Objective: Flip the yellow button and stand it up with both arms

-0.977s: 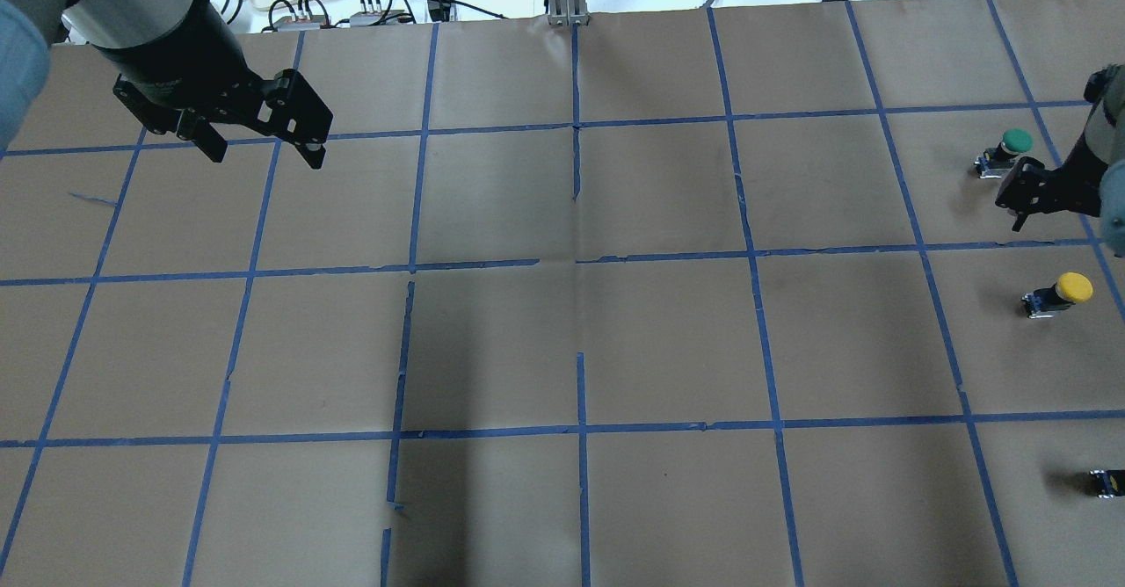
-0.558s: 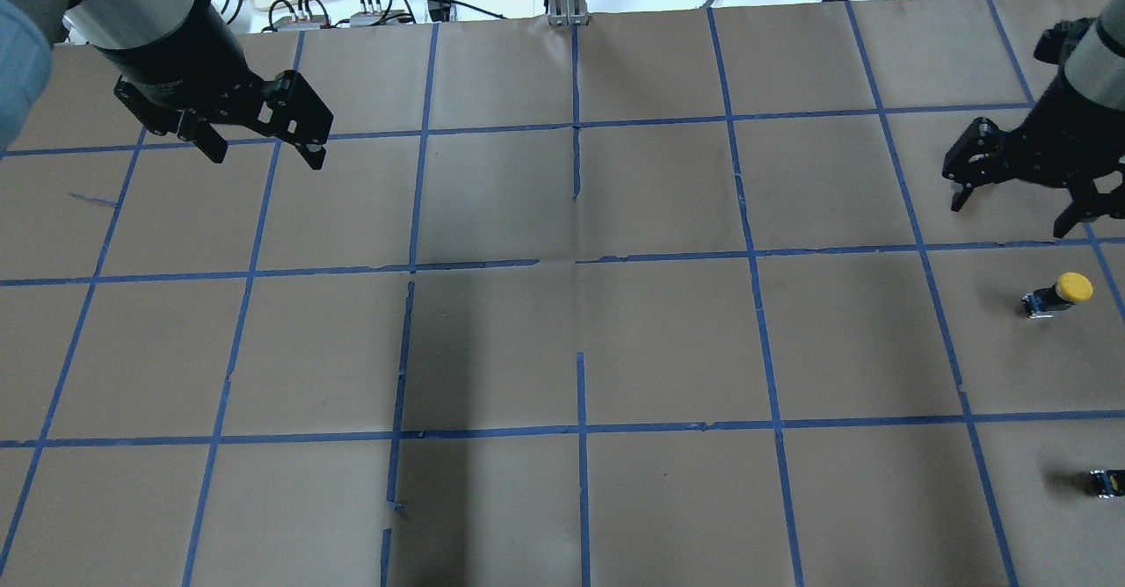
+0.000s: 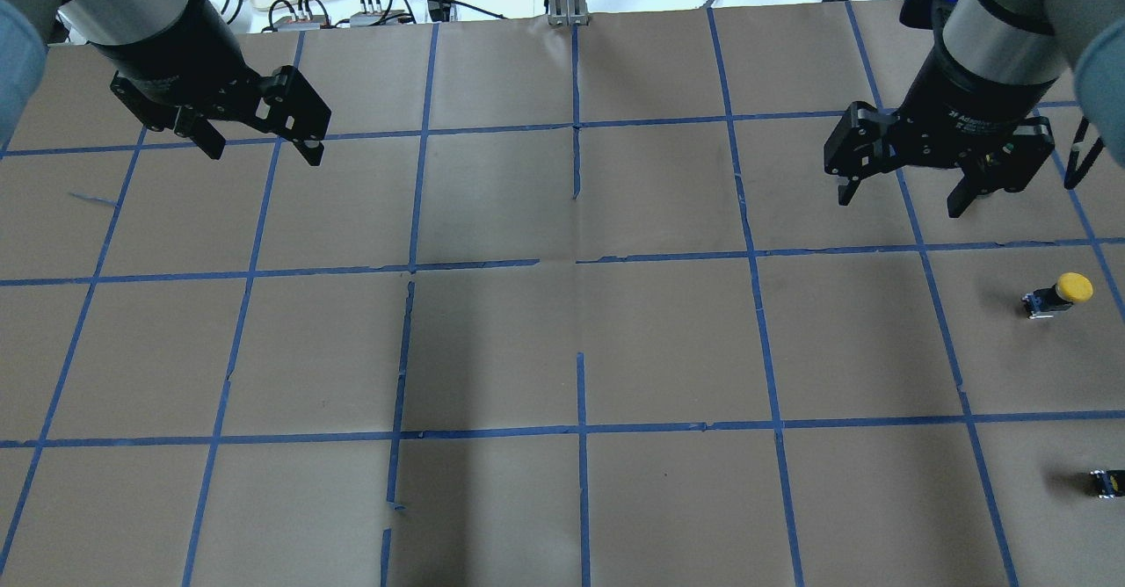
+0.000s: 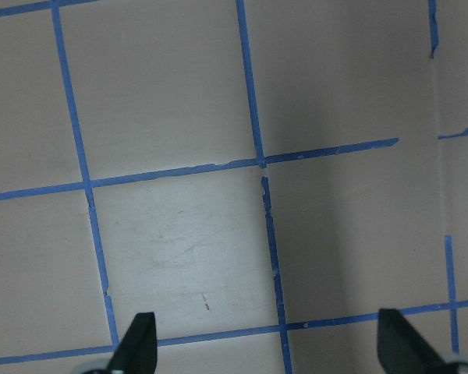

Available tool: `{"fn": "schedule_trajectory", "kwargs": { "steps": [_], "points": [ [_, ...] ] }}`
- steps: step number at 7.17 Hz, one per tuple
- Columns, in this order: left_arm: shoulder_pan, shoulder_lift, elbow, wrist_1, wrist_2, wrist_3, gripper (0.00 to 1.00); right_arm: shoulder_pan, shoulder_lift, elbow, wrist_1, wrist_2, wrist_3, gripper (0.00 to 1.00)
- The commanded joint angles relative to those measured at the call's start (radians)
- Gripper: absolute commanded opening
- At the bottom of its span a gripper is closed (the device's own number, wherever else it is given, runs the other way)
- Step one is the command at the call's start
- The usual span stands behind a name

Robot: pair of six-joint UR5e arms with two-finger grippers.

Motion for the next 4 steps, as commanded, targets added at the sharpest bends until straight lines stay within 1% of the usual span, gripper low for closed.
{"fn": "schedule_trajectory", "kwargs": {
  "steps": [1,2,4],
  "points": [
    [0.0,0.0,0.004,0.001,0.001,0.0,1.0,0.024,-0.026,0.031,0.018,0.013,0.002,1.0],
    [0.0,0.0,0.002,0.001,0.001,0.0,1.0,0.024,-0.027,0.057,0.005,0.012,0.002,1.0],
    [0.0,0.003,-0.001,-0.001,0.003,0.0,1.0,0.024,-0.029,0.049,-0.016,0.015,-0.003,1.0]
  ]
}}
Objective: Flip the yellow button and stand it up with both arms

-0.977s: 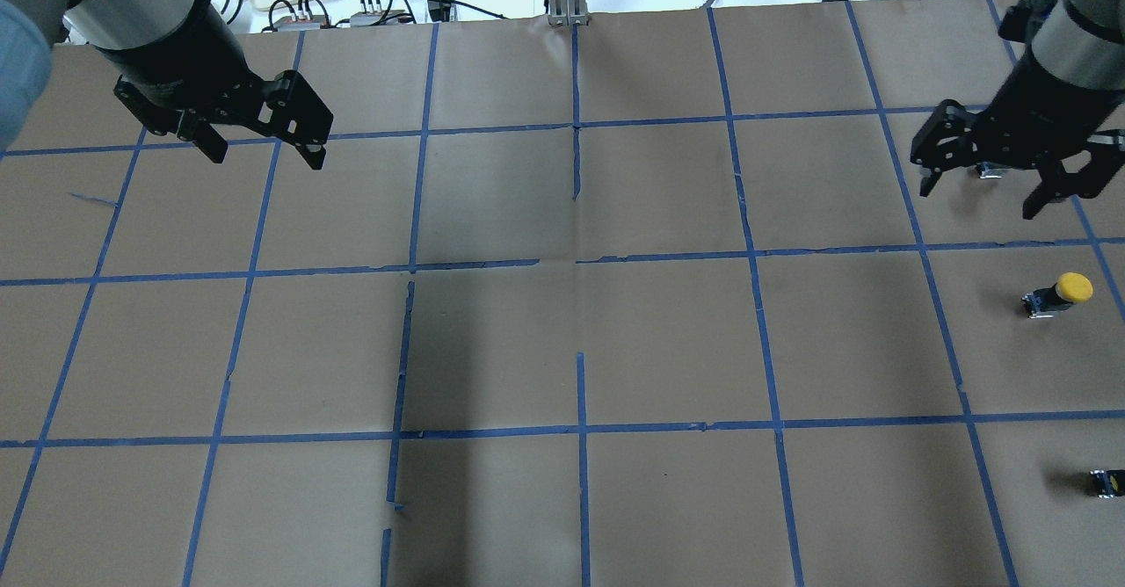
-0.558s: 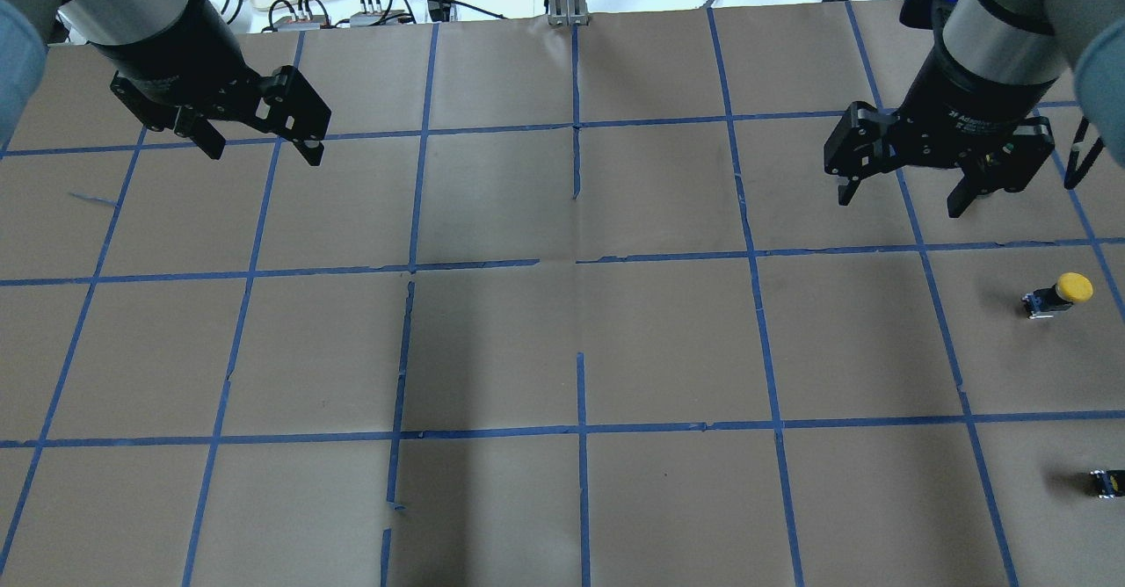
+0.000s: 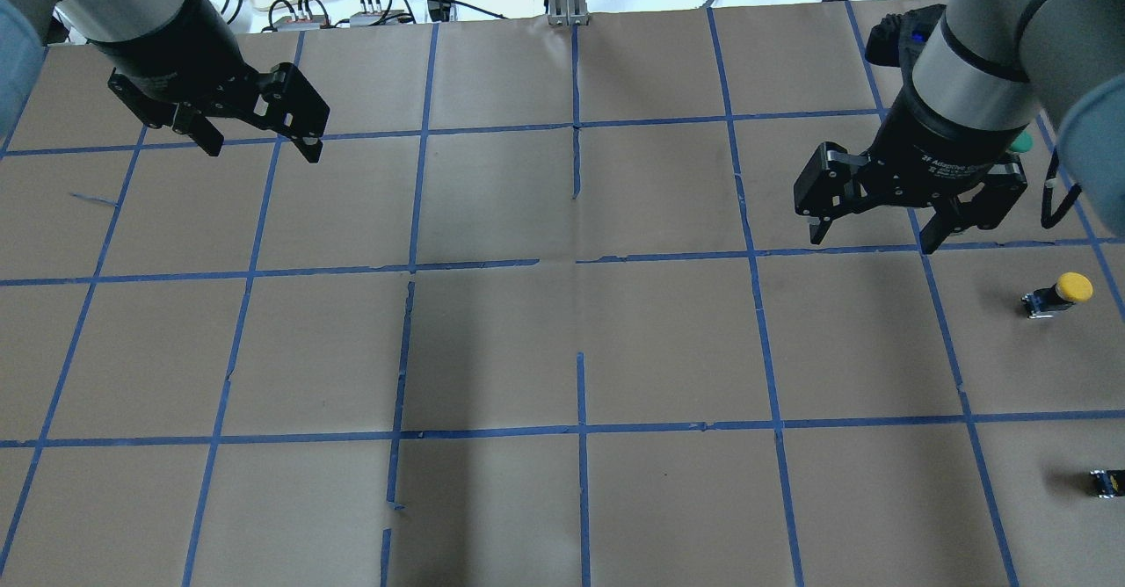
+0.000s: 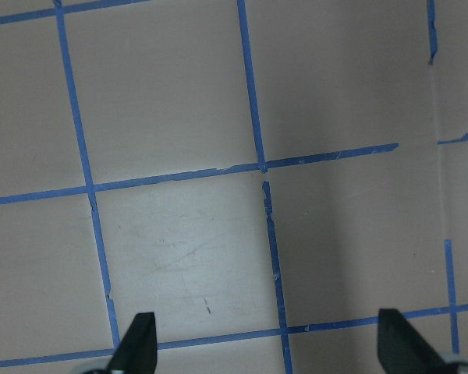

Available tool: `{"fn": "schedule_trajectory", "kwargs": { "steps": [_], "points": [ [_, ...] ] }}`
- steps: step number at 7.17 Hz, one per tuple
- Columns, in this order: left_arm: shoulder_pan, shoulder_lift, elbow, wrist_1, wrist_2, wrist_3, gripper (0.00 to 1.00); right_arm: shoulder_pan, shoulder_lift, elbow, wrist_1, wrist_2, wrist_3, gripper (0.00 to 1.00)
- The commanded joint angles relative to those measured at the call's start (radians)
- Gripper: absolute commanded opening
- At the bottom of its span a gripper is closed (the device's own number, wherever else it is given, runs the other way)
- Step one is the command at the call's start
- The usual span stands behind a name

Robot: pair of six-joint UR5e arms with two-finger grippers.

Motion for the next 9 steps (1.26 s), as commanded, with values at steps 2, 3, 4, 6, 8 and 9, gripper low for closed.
{"fn": "schedule_trajectory", "kwargs": {
  "steps": [2,3,4,6,8,9],
  "points": [
    [0.0,0.005,-0.009,-0.001,0.0,0.0,1.0,0.002,0.001,-0.014,-0.01,0.032,-0.003,1.0],
    [0.0,0.005,-0.008,0.0,0.0,0.0,1.0,0.002,-0.001,-0.014,-0.008,0.028,-0.001,1.0],
    [0.0,0.007,-0.009,0.0,0.0,0.0,1.0,0.002,0.001,-0.014,-0.008,0.026,0.002,1.0],
    [0.0,0.005,-0.009,0.0,0.0,0.0,1.0,0.002,0.002,-0.013,-0.01,0.011,0.061,1.0],
    [0.0,0.005,-0.008,0.0,0.0,0.0,1.0,0.002,0.008,-0.013,-0.007,0.008,0.063,1.0],
    [0.0,0.005,-0.009,0.0,0.0,0.0,1.0,0.001,0.007,-0.013,-0.004,0.008,0.059,1.0]
  ]
}}
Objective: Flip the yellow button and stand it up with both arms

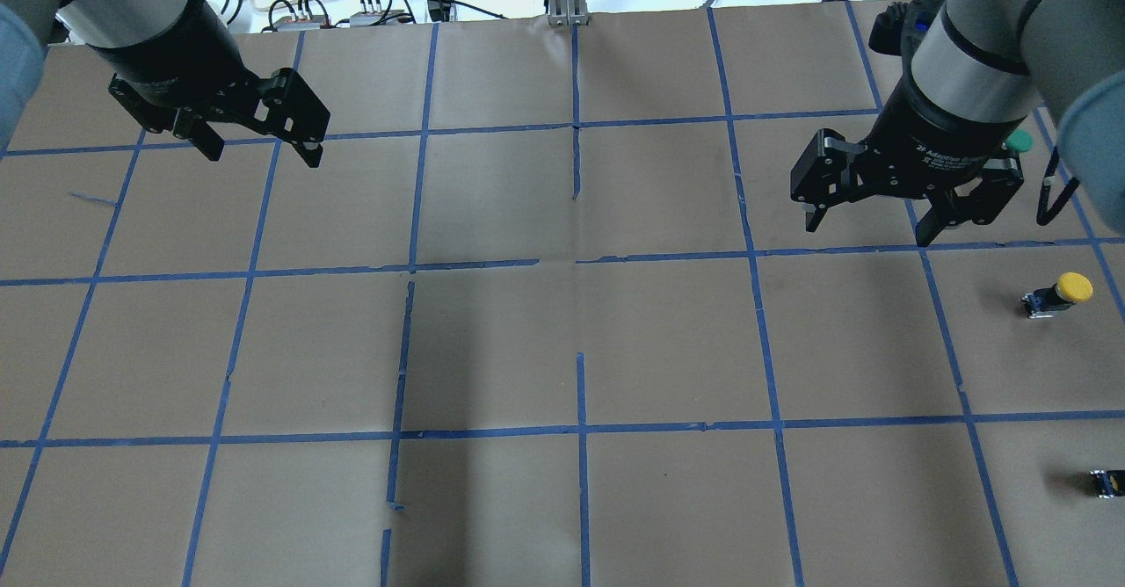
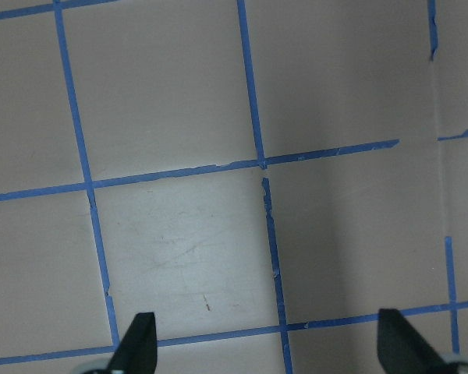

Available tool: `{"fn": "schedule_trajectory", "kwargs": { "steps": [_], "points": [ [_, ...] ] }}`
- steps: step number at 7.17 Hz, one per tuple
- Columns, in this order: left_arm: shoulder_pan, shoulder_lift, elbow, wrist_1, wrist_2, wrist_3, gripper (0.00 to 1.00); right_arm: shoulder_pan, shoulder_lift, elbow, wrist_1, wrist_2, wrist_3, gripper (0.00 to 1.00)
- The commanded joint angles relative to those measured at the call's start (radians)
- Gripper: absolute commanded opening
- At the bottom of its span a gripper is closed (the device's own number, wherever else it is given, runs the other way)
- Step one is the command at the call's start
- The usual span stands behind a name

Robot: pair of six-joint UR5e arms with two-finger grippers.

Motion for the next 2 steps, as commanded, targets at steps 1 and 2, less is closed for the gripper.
{"fn": "schedule_trajectory", "kwargs": {
  "steps": [1,2],
  "points": [
    [0.0,0.0,-0.001,0.0,0.0,0.0,1.0,-0.001,0.001,0.0,0.003,-0.002,-0.001,1.0],
    [0.0,0.0,-0.001,0.0,0.0,0.0,1.0,-0.001,0.003,0.002,0.003,-0.002,-0.001,1.0]
  ]
}}
